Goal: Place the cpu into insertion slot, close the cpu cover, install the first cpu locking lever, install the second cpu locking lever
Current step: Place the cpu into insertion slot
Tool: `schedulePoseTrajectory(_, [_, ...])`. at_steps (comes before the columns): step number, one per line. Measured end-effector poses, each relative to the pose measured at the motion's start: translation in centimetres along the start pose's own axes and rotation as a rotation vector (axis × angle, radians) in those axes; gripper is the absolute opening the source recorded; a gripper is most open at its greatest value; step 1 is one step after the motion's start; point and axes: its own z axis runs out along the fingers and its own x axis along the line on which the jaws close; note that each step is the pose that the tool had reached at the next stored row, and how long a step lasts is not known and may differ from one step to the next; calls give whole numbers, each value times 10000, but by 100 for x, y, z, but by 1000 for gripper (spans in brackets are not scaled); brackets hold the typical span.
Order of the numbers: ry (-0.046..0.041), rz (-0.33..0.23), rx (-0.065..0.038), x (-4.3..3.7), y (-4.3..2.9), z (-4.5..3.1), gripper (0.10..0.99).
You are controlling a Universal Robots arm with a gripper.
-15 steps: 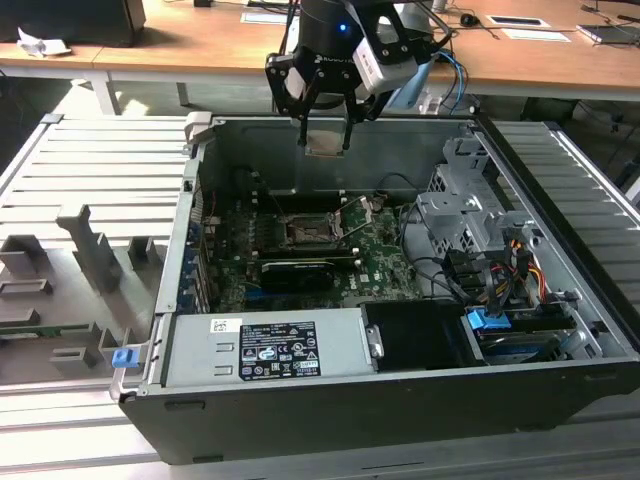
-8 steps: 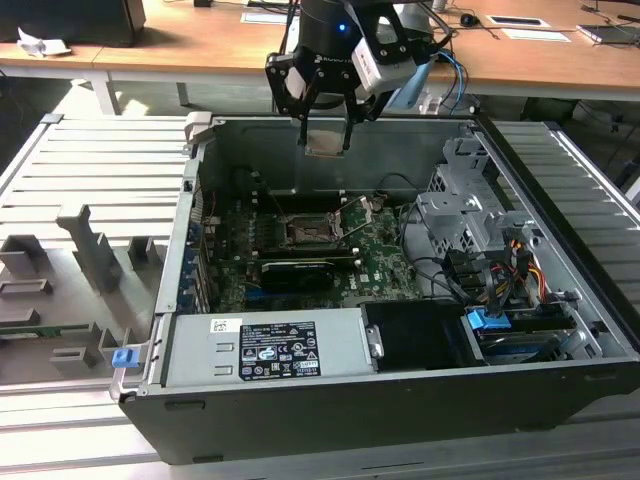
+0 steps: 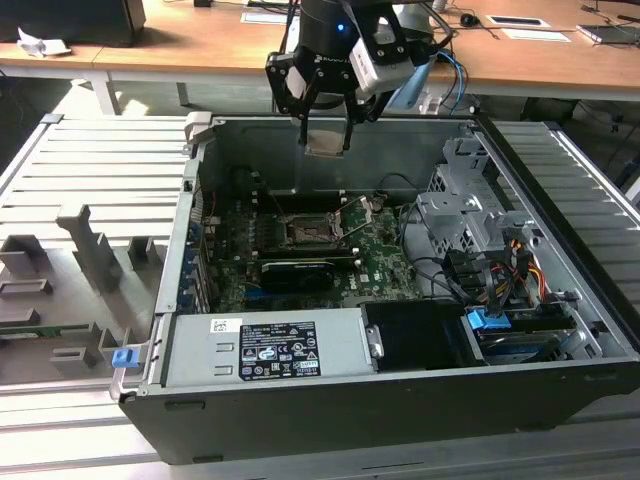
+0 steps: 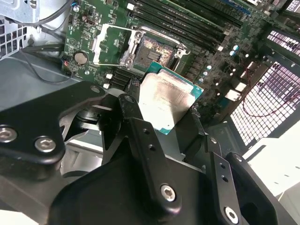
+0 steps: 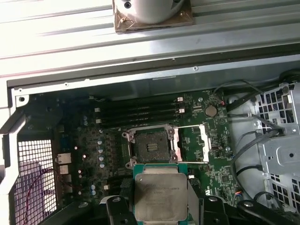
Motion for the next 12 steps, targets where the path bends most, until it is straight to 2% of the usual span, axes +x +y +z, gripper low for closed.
schedulePoseTrajectory(12, [-72,778,-13,0,-2,12,541])
